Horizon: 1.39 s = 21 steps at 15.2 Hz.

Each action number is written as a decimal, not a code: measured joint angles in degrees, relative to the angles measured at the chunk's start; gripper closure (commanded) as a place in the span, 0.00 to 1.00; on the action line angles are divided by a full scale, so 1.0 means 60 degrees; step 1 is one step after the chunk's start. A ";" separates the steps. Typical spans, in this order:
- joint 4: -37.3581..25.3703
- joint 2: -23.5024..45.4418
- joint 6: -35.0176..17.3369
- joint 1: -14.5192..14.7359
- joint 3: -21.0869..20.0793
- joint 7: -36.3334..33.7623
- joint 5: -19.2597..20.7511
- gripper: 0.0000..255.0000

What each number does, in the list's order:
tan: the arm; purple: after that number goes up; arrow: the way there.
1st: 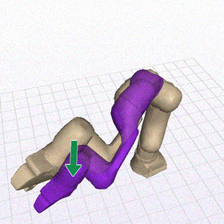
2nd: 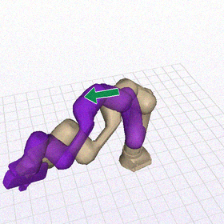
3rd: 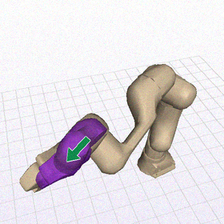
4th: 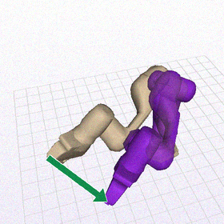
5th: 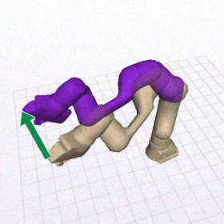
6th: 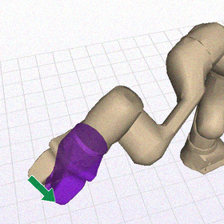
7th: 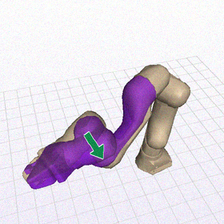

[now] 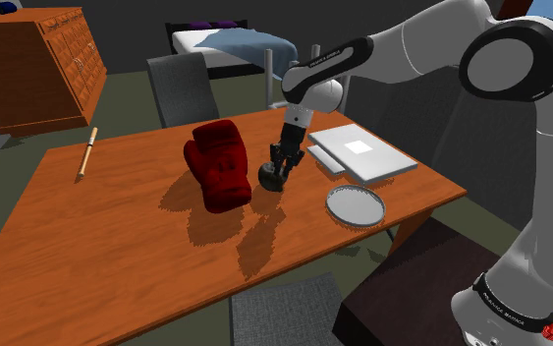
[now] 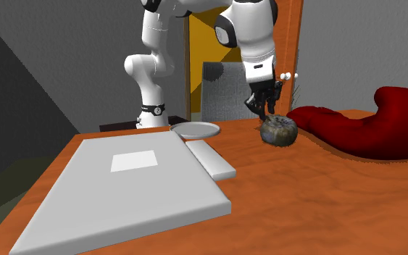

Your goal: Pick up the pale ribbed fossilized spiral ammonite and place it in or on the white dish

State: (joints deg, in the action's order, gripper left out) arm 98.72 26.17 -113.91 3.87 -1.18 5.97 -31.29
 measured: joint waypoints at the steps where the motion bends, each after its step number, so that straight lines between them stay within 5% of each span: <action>1: -0.0016 0.0005 0.0003 0.0008 -0.0004 -0.0015 0.0034 1.00; 13: -0.0181 -0.0275 0.0508 -0.0046 0.0080 -0.0254 0.0214 1.00; 14: -0.0183 -0.0278 0.0508 -0.0046 0.0080 -0.0254 0.0214 0.00; 17: 0.0174 -0.0324 0.0048 -0.0481 -0.0021 0.0751 -0.0453 0.00; 21: 0.0633 0.0139 -0.0840 -0.1852 -0.0536 0.4273 -0.2876 0.00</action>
State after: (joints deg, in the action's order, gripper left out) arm 102.51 27.00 -118.95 -7.24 -4.40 31.61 -48.55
